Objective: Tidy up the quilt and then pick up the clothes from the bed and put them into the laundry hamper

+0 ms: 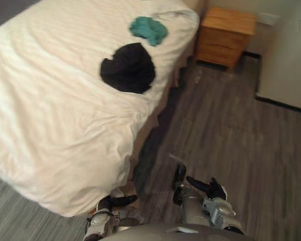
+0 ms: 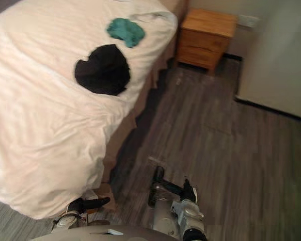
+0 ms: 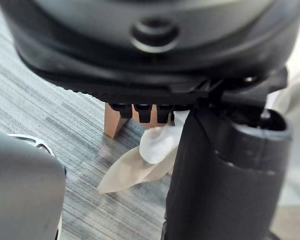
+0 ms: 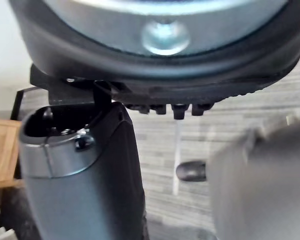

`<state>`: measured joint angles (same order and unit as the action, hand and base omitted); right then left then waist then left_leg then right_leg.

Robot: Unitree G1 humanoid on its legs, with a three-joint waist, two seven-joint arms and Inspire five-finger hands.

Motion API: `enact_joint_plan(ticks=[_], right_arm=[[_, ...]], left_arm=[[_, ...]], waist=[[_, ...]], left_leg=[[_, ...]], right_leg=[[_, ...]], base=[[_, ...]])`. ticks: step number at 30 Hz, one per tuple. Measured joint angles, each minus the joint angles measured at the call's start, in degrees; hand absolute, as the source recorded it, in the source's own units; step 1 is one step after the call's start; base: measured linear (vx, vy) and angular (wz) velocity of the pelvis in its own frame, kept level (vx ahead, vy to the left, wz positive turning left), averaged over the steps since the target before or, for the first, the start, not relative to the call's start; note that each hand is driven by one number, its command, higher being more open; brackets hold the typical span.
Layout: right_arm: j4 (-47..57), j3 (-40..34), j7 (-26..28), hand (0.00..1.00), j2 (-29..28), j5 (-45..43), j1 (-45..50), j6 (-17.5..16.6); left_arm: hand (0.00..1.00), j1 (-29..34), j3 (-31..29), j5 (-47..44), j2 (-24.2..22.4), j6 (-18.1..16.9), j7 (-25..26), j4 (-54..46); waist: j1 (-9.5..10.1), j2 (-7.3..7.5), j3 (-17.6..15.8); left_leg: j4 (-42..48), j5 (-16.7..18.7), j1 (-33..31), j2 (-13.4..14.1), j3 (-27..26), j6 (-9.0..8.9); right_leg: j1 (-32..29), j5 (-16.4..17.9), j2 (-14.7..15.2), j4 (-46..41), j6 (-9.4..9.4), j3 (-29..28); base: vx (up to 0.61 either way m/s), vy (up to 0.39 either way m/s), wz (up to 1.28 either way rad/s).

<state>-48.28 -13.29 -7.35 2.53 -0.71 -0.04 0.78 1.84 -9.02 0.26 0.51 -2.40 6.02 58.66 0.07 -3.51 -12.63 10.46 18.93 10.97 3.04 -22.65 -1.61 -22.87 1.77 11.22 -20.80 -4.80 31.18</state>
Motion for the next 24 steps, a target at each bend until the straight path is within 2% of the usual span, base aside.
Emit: enact_joint_plan(ticks=[1, 2, 3, 4, 5, 6, 7, 8, 9, 10, 11, 12, 13, 17, 20, 22, 24], right_arm=[[-0.51, 1.13, -0.36, 1.00, 0.60, 0.55, 0.28, -0.03], [-1.66, 1.70, -0.63, 1.00, 1.51, 0.58, 0.63, -0.06], [-2.29, 2.13, -0.60, 1.00, 1.84, 0.67, 0.61, -0.10], [-3.26, 2.58, -0.43, 1.00, 2.01, 1.12, 0.78, -0.14], [-3.92, 3.01, -0.25, 1.00, 2.04, 1.99, 0.24, -0.30], [-6.40, 4.07, -0.03, 1.00, 2.51, 2.61, -1.51, -0.71], [-7.48, 3.83, 0.06, 1.00, 2.78, 2.58, -2.99, -0.69], [-8.39, 3.30, 0.58, 1.00, 3.34, 2.31, -3.31, -0.31], [-10.05, 3.32, 0.85, 1.00, 3.38, 2.49, -2.35, -0.57], [-10.81, 3.30, 1.05, 1.00, 3.05, 2.51, -2.62, -0.48], [-11.12, 3.27, 1.50, 1.00, 3.07, 2.51, -2.82, -0.36], [-11.93, 3.11, 1.80, 1.00, 3.76, 2.51, -2.76, -0.35], [-12.90, 2.52, 1.88, 1.00, 3.87, 2.38, -2.75, -0.12], [-13.44, 1.35, 1.89, 1.00, 4.47, 2.37, -1.59, -0.30], [-14.96, -0.16, 1.83, 1.00, 5.76, 2.09, -1.06, -0.25], [-15.63, -1.35, 1.81, 1.00, 6.50, 2.08, 0.07, -0.16], [-16.25, -3.69, 1.81, 1.00, 6.60, 1.97, 1.75, 0.05]], left_arm=[[1.00, 0.32, 0.81, -0.24, 0.30, 0.05, 0.00, 0.41], [1.00, 0.28, 2.54, -0.22, 1.05, 0.03, -0.01, 0.44], [1.00, 0.25, 3.13, -0.27, 1.27, -0.06, 0.00, 0.42], [1.00, -0.12, 3.70, -0.63, 2.03, -0.07, -0.03, 0.30], [1.00, -0.70, 3.68, -1.20, 2.15, 0.03, -0.10, 0.64], [1.00, -1.08, 3.75, -2.21, 1.97, 0.01, -0.44, 1.46], [1.00, -1.12, 3.66, -2.28, 1.47, -0.09, -0.65, 1.55], [1.00, -0.83, 4.30, -2.46, 0.67, -0.94, -1.16, 1.21], [1.00, -0.86, 4.88, -2.57, 1.42, -0.95, -1.42, 0.12], [1.00, -1.10, 5.09, -2.63, 2.37, -1.08, -1.66, 0.15], [1.00, -1.90, 5.12, -2.67, 1.84, -0.98, -1.48, 0.80], [1.00, -1.17, 4.87, -2.78, 0.43, -0.75, -1.25, 0.96], [1.00, -0.57, 4.20, -3.90, -0.04, -0.77, -1.16, 1.03], [1.00, -1.28, 3.58, -5.38, -0.71, -1.40, -1.37, 0.99], [1.00, -1.72, 2.02, -8.12, -0.83, -1.54, -1.24, 1.20], [1.00, -1.73, 1.07, -9.15, -0.98, -1.56, -1.26, 1.77], [1.00, -1.67, 0.41, -9.14, -1.42, -1.43, -1.48, 2.81]], waist=[[-0.50, -0.52, -0.25], [-0.70, 0.01, -0.09], [-0.70, 0.26, -0.06], [-0.57, 1.50, -0.01], [-0.42, 1.91, -0.53], [0.46, 0.81, -0.53], [1.55, -1.49, 0.14], [1.15, -1.31, 0.22], [0.70, 0.92, 0.40], [1.00, 1.80, 0.29], [1.60, 0.80, 0.08], [1.49, -2.03, 0.58], [1.46, -2.58, 0.75], [1.27, -2.95, 1.42], [1.21, -2.44, 1.18], [0.83, -2.55, 1.25], [0.66, -3.36, 1.79]], left_leg=[[0.23, -0.46, 0.03, 0.70, -2.28, 0.14], [0.62, -0.66, -0.09, 0.75, -3.80, 0.19], [1.04, -0.68, -0.38, 0.69, -4.56, 0.15], [2.21, -0.76, -0.90, -0.13, -5.50, 0.25], [3.49, -1.22, -1.76, -1.09, -5.05, 1.40], [2.58, -0.60, -4.11, -0.92, -1.73, 5.39], [-1.28, -3.20, -5.01, 0.17, -0.09, 5.93], [-3.12, -6.94, -5.18, -0.29, 0.17, 0.40], [-2.43, -7.01, -5.10, -2.46, 0.53, 0.33], [-1.64, -6.92, -5.77, -2.94, 0.37, 0.19], [-0.30, -6.62, -7.60, -1.45, -0.52, -0.44], [0.95, -7.26, -8.89, 1.70, -1.49, -0.81], [1.32, -7.73, -8.80, 2.83, -2.11, -1.10], [1.69, -9.44, -8.69, 4.14, -2.54, -1.22], [3.23, -9.85, -9.79, 2.74, 2.61, -1.33], [3.04, -10.67, -9.73, 1.60, 4.21, -1.20], [-0.20, -11.59, -8.63, 0.62, 4.42, -1.15]], right_leg=[[1.79, 1.23, 1.59, -8.45, -1.17, 1.06], [4.48, 4.89, 2.59, -12.56, -0.36, -1.26], [5.61, 7.12, 2.86, -12.92, 0.13, -2.42], [6.08, 8.44, 3.06, -12.22, 1.58, -4.54], [6.39, 8.00, 1.50, -9.83, 1.95, -6.26], [7.94, 2.73, -2.61, -0.94, 3.26, -9.42], [7.33, 2.88, -4.35, -3.40, 3.55, -10.65], [5.76, 10.72, 0.20, -21.48, 1.24, -11.58], [10.26, 14.90, 3.90, -19.34, 7.30, -14.78], [11.73, 17.38, 3.22, -15.31, 9.60, -16.27], [13.56, 17.48, 0.29, -8.01, 7.96, -16.91], [15.45, 12.73, -3.68, -0.80, 7.24, -17.61], [16.69, 10.46, -5.44, 2.86, 6.89, -18.47], [19.54, 4.99, -8.22, 11.49, 6.40, -20.97], [18.47, 3.82, -8.13, 11.95, 6.25, -23.44], [18.35, 3.54, -7.32, 12.00, 6.50, -23.90], [19.23, 2.01, -7.22, 14.37, 7.00, -23.70]], base=[[-0.10, 0.016, -0.92], [-0.12, -0.002, -0.95], [-0.11, -0.068, -0.82], [-0.09, -0.060, -0.78], [-0.20, -0.100, -1.17], [-0.17, -0.069, -1.21], [-0.24, -0.176, -1.07], [-0.08, -0.202, -0.43], [-0.11, -0.265, -0.09], [-0.04, -0.204, -0.18], [-0.09, -0.232, -0.67], [-0.07, -0.180, -0.91], [-0.05, -0.130, -0.83], [-0.03, -0.021, -0.47], [-0.04, 0.023, -0.40], [-0.02, 0.056, -0.19], [0.00, 0.066, 0.05]])
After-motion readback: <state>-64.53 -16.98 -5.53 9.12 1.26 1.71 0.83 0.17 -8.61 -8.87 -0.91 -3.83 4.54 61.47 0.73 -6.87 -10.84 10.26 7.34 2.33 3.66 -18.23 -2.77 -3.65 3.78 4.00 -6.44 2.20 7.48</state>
